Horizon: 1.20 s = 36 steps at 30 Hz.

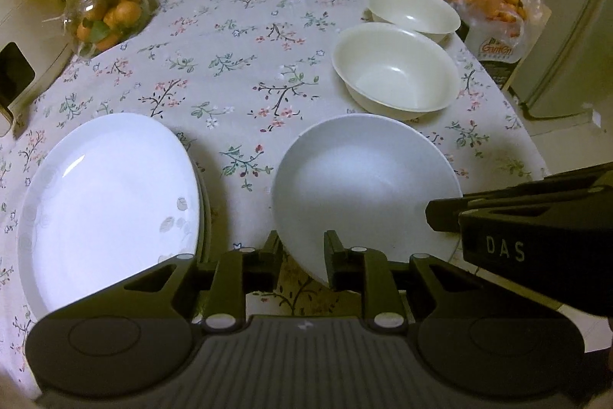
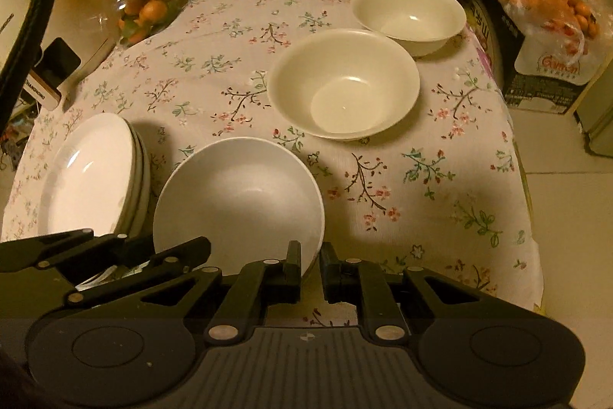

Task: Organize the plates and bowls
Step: 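Lower the white bowl beside the plate stack and open both grippers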

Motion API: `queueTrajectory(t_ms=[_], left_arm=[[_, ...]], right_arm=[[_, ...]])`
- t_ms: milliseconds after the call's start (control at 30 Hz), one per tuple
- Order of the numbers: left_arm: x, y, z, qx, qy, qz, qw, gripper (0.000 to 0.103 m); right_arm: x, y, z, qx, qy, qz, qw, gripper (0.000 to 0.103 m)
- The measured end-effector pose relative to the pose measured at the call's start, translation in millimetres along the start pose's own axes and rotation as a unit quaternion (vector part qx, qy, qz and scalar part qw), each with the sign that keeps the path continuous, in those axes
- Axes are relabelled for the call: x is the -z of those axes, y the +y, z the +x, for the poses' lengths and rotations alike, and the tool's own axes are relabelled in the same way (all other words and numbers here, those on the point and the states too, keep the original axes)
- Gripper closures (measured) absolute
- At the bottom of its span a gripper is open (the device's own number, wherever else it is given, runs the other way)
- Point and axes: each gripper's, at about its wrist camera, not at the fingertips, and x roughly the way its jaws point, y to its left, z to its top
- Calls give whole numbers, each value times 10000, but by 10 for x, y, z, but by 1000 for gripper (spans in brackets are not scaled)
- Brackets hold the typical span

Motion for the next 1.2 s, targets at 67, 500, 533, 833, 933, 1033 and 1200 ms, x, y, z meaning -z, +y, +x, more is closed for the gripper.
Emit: queueTrajectory(t_ms=[67,500,533,833,933,1033,1200], left_arm=[[0,13,-2,20,-7,-8,10000,83],[-49,36,-31,102,-81,-63,9999,80],[-49,39,-39,99,-92,-58,9999,80],[-73,61,-76,19,-167,-41,9999,66],[-81,69,-98,-15,-226,-15,9997,61],[-94,85,-113,-22,-238,-20,9997,58],[-131,127,-146,-21,-255,-96,9996,53]], right_arm=[[-8,-2,-9,-20,-5,27,10000,91],[-31,-46,2,-26,-10,52,10000,91],[-34,-47,-1,-35,-19,46,10000,91],[-48,-58,-23,-9,-72,31,10000,86],[-62,-69,-36,-10,-104,37,9999,84],[-71,-59,-46,1,-137,25,9999,84],[-87,-76,-71,-16,-191,52,9998,82]])
